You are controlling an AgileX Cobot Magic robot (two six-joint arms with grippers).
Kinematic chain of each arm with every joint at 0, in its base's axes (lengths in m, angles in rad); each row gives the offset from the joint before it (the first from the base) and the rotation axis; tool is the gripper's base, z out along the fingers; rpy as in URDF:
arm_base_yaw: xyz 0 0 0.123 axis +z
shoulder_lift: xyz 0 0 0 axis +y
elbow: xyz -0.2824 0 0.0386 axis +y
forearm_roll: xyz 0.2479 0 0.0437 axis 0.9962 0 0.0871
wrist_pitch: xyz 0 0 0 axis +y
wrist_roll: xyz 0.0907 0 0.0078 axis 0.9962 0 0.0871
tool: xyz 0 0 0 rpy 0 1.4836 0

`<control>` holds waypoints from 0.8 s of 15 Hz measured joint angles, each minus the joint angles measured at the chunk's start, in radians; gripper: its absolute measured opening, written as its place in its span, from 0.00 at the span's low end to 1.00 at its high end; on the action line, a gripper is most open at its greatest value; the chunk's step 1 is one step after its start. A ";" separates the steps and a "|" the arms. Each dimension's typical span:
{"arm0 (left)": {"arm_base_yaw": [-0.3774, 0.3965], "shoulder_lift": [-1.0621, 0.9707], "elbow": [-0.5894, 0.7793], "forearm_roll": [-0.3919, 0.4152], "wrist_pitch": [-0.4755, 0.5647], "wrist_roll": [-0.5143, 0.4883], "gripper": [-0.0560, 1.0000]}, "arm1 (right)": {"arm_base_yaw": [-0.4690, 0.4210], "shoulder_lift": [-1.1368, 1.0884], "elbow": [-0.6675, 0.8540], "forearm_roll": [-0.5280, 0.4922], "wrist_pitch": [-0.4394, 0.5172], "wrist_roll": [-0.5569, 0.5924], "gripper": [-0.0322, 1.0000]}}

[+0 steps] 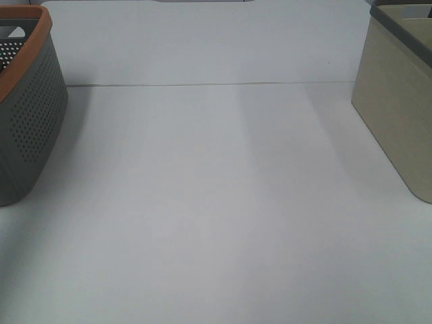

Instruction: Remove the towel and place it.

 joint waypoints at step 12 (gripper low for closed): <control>-0.265 0.055 -0.033 -0.243 -0.225 0.209 0.05 | 0.000 0.333 -0.034 0.446 -0.381 -0.301 0.71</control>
